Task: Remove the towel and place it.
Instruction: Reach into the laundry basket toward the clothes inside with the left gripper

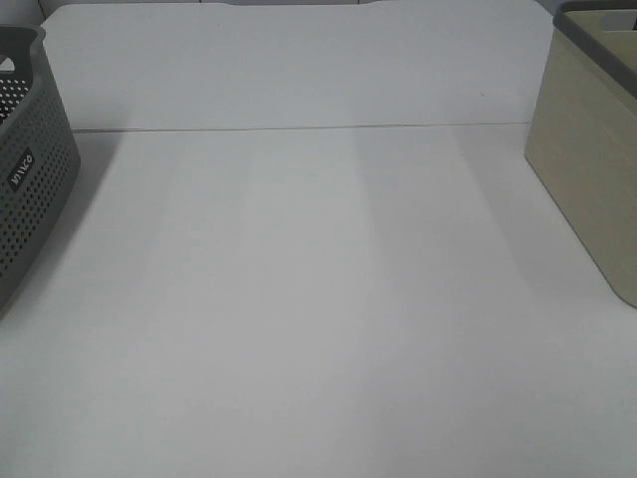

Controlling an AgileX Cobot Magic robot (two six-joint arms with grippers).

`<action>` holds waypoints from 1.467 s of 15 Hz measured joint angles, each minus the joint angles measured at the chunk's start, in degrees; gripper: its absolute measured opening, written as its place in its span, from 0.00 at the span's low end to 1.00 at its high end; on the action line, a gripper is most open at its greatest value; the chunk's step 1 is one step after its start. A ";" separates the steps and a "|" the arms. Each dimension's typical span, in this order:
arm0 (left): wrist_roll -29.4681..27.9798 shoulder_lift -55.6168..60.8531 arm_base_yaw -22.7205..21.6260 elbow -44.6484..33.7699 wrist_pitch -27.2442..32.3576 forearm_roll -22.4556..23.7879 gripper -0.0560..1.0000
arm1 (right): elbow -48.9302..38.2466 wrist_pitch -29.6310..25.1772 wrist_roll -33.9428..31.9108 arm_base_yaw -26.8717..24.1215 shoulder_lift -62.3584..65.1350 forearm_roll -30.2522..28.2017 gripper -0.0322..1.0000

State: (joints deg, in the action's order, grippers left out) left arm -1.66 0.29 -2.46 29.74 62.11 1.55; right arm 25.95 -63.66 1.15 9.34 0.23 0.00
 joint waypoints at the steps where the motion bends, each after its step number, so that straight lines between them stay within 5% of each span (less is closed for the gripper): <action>1: 0.00 0.00 0.00 0.00 0.00 0.00 0.77 | 0.00 0.00 0.00 0.00 0.00 0.00 0.70; 22: 0.00 0.00 0.00 0.00 0.00 0.46 0.79 | 0.00 0.00 0.00 0.00 0.00 0.00 0.70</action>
State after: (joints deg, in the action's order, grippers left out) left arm -1.66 0.29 -2.46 29.74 62.11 2.01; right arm 25.95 -63.66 1.15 9.34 0.23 0.00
